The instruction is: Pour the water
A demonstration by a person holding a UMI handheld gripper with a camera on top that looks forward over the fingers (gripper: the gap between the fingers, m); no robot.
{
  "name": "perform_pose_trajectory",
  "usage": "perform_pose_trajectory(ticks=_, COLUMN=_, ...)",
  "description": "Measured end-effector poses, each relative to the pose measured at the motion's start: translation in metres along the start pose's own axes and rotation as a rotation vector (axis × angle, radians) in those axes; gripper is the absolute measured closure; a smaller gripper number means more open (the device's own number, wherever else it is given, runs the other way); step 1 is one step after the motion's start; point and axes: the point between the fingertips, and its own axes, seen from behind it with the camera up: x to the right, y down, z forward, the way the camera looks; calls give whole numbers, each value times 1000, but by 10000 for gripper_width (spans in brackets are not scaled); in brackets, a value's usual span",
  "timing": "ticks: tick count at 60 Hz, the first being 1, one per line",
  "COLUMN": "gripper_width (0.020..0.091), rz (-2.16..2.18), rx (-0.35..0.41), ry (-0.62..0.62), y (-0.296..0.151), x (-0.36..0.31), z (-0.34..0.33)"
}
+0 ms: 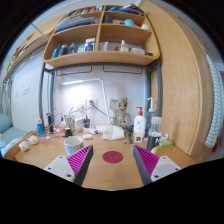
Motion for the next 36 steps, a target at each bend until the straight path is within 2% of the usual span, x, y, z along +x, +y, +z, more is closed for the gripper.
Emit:
perform_pose_trajectory(ticks=5, gripper_width=277, rz=5, rx=-4, ry=39, y=11, x=29, z=-8)
perform_pose_trajectory(ticks=11, gripper_width=274, rz=10, rx=24, ry=85, y=20, x=73, z=-12)
perform_pose_trajectory(ticks=12, gripper_width=272, rz=9, rx=31, ry=86, y=1, x=56, z=2)
perform_pose_trajectory(ticks=14, gripper_width=274, rz=2, rx=41, ry=89, y=23, x=93, z=-6)
perform_pose_trajectory(ticks=17, gripper_width=281, rz=-4, rx=46, ry=91, y=29, x=112, z=0)
perform_pose_trajectory(ticks=23, gripper_width=279, rz=-6, rx=64, ry=75, y=30, x=138, z=25)
perform_pose_trajectory(ticks=36, gripper_width=284, rz=-23, rx=47, ry=83, y=26, x=171, z=95)
